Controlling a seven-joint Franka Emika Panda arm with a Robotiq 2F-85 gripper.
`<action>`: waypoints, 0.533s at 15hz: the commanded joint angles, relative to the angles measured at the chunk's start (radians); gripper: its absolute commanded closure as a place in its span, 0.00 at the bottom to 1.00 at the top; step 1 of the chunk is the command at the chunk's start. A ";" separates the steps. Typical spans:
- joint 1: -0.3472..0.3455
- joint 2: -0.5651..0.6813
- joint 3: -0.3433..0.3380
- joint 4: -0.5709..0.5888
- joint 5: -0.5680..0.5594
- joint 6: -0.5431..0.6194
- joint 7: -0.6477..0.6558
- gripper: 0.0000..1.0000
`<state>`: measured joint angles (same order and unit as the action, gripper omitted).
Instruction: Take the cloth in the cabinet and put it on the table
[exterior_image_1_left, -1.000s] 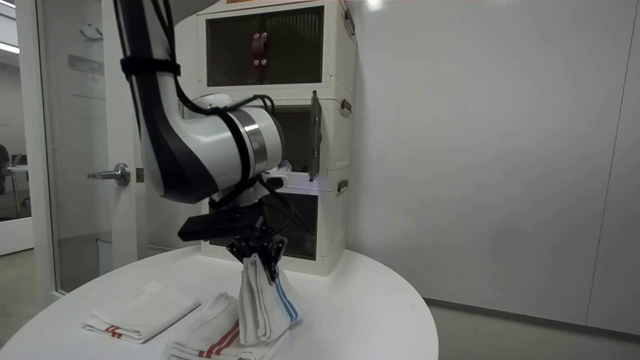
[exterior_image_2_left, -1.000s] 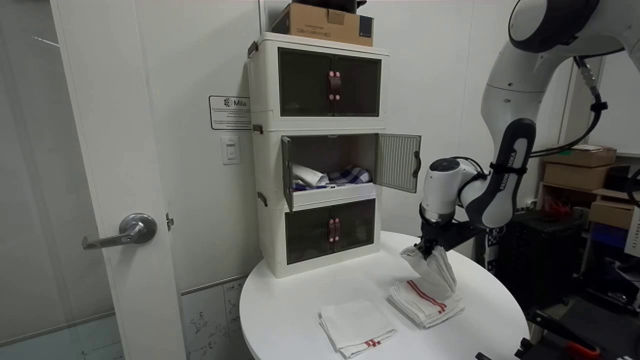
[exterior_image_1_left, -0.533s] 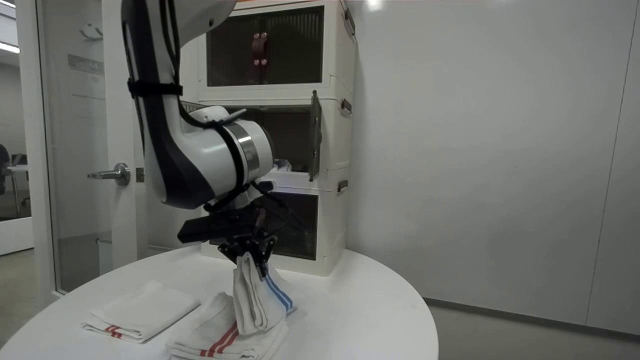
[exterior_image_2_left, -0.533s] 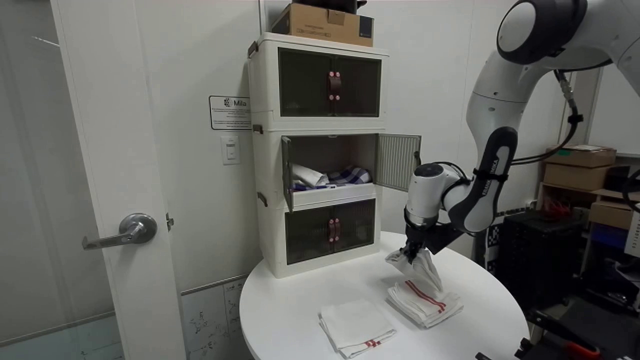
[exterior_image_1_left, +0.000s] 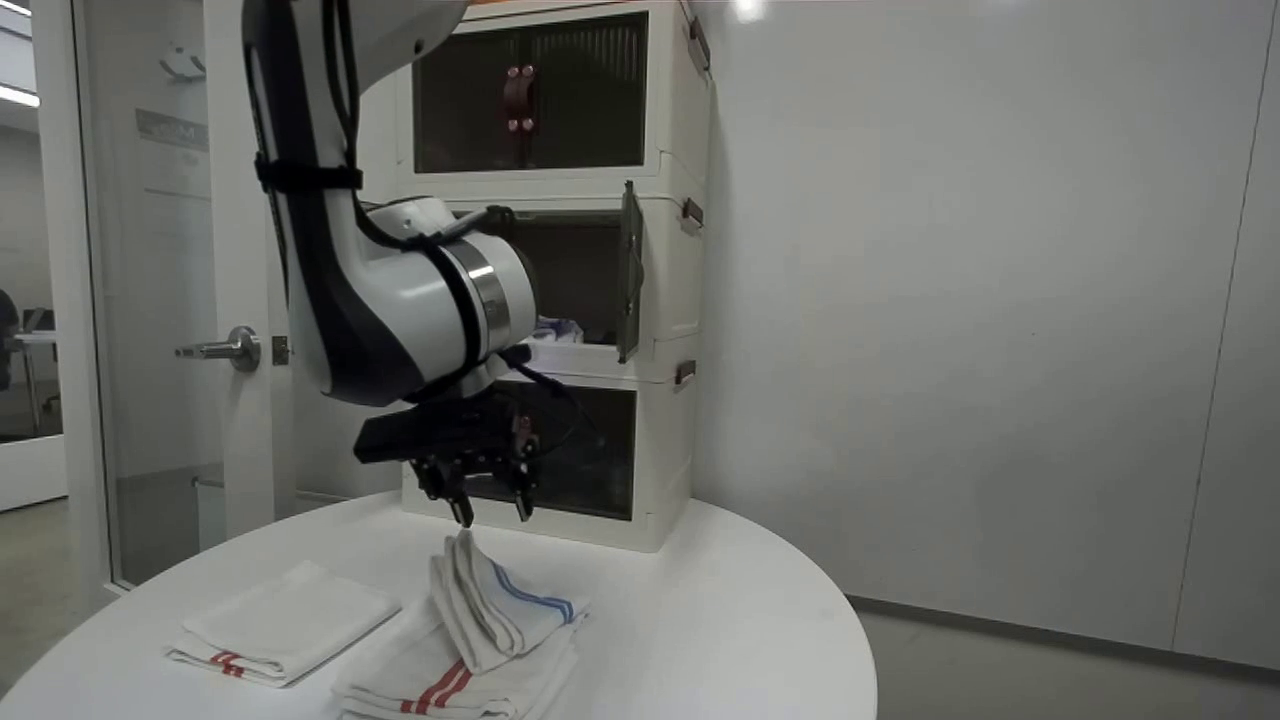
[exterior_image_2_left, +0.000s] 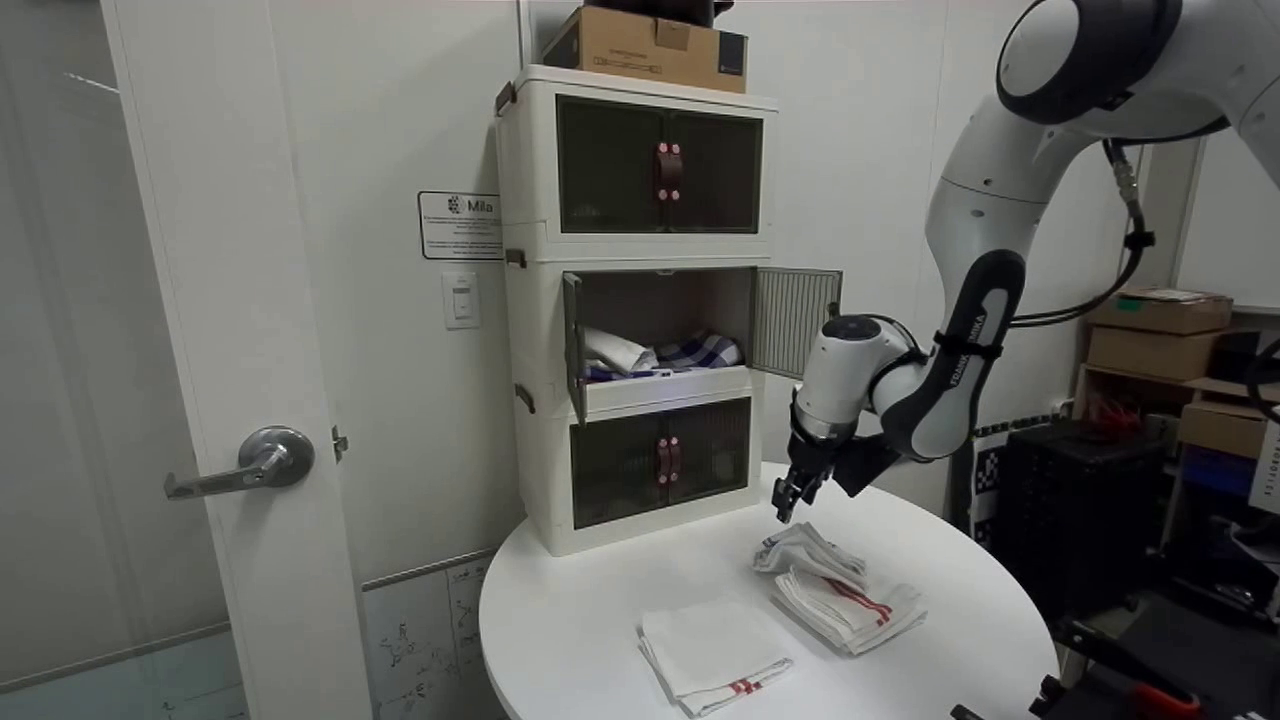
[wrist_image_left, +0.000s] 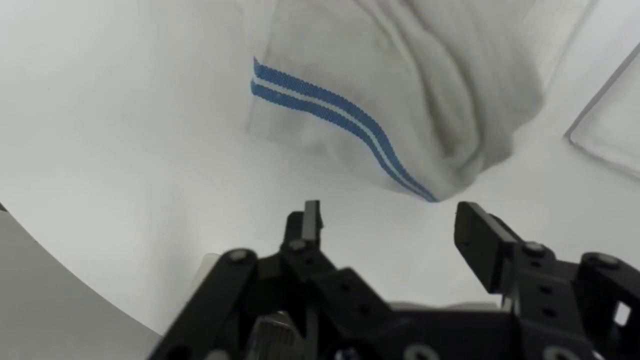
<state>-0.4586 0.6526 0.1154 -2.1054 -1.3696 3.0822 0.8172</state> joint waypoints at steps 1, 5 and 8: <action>-0.036 -0.009 0.030 0.003 0.025 0.042 -0.059 0.01; -0.051 -0.060 0.059 0.001 0.036 0.090 -0.029 0.00; 0.019 -0.146 0.016 -0.060 0.251 0.117 -0.122 0.00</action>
<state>-0.5067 0.5963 0.1798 -2.0961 -1.3168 3.1635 0.7986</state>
